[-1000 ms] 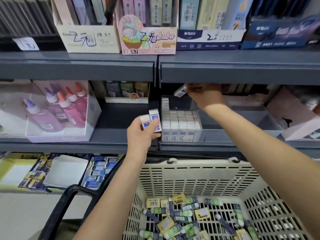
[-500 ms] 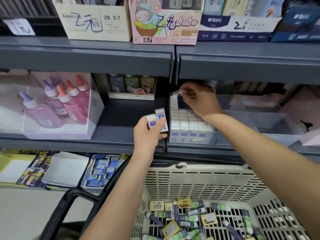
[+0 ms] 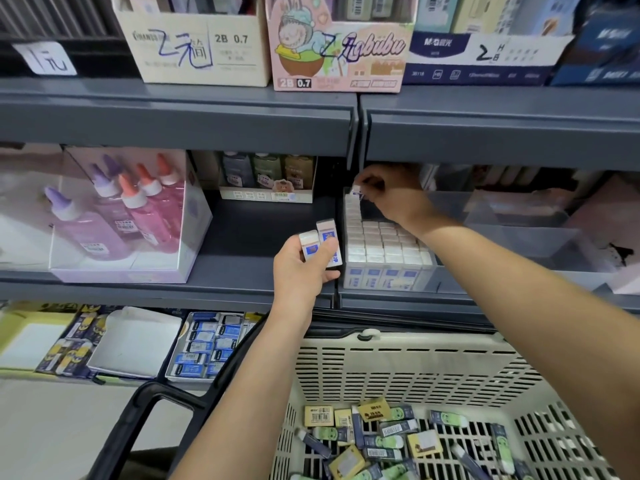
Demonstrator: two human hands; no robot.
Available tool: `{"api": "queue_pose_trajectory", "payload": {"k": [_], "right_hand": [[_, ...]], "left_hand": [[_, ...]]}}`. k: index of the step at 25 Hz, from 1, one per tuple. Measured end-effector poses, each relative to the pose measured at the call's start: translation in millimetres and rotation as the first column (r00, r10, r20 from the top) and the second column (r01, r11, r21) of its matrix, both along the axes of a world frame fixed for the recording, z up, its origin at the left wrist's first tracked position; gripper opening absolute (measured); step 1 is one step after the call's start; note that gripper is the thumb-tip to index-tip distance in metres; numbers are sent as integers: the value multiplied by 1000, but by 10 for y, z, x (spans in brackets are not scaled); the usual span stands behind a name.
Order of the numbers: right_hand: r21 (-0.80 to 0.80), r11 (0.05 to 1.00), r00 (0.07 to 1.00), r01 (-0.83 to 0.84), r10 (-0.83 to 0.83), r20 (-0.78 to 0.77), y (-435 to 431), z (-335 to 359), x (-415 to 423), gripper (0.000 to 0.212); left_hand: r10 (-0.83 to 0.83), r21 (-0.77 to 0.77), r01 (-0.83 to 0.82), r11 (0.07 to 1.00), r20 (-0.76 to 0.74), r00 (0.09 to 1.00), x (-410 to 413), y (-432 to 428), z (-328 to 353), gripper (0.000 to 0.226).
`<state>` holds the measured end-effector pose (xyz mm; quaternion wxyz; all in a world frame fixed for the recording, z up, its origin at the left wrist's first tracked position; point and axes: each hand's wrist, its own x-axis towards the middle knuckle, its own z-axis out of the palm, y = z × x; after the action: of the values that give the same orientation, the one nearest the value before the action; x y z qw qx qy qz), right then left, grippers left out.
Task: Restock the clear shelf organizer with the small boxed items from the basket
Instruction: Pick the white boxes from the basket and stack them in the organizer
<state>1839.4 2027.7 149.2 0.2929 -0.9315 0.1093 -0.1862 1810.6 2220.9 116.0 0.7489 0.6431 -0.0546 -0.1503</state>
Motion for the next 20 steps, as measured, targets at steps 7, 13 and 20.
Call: {"api": "queue_pose_trajectory", "payload": {"k": [7,13,20], "right_hand": [[-41,999,1000,6,-7,-20,-28,-79,39,18],[-60,997,992,-39,31,-120,-36,-81,11,17],[35,993,993,-109,110,-46,303,161,-289,22]], "left_hand": [[-6,-22,6,1000,-18,1000,13,-1,4,8],[-10,-25,9,1000,-19,1000,15,-4,3,7],[-38,-8,37,999,-49,998,35,-34,-18,4]]}}
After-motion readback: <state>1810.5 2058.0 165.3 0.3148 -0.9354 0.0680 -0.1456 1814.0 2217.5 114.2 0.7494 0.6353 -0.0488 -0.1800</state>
